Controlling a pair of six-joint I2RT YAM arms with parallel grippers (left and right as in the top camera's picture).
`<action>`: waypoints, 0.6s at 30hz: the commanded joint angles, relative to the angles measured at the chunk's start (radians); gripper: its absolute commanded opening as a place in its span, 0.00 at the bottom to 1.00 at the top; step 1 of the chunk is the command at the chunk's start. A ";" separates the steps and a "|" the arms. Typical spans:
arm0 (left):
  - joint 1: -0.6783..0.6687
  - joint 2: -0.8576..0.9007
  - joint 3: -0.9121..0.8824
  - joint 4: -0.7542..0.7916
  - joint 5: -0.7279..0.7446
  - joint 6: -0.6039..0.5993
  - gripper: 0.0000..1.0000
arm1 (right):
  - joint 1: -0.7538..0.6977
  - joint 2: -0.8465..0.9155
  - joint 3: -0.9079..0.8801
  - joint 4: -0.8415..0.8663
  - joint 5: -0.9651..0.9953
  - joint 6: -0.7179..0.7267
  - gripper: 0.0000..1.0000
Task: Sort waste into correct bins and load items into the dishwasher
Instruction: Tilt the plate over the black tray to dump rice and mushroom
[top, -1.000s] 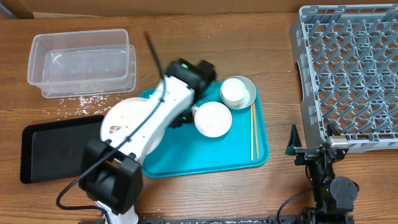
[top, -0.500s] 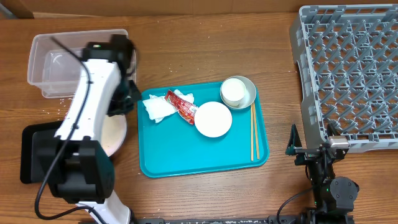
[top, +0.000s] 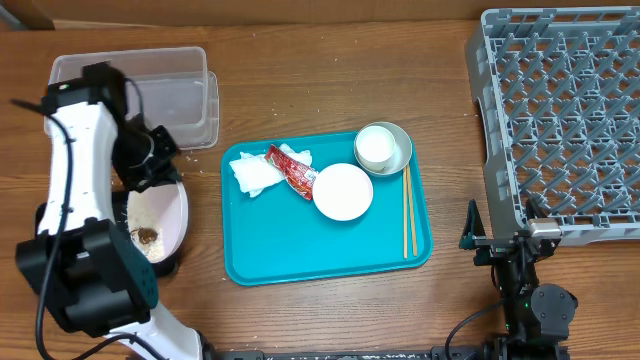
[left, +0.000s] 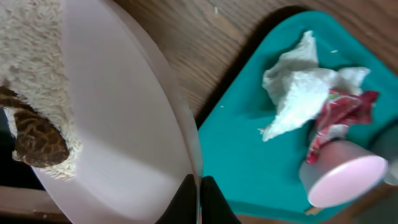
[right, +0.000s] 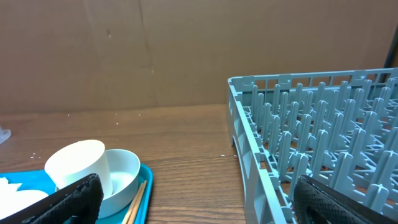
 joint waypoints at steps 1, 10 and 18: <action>0.074 -0.037 0.023 -0.011 0.200 0.109 0.04 | -0.007 -0.010 -0.010 0.005 0.006 -0.007 1.00; 0.272 -0.037 0.023 -0.060 0.419 0.201 0.04 | -0.007 -0.010 -0.010 0.005 0.006 -0.007 1.00; 0.425 -0.037 0.023 -0.101 0.620 0.304 0.04 | -0.007 -0.010 -0.010 0.005 0.006 -0.007 1.00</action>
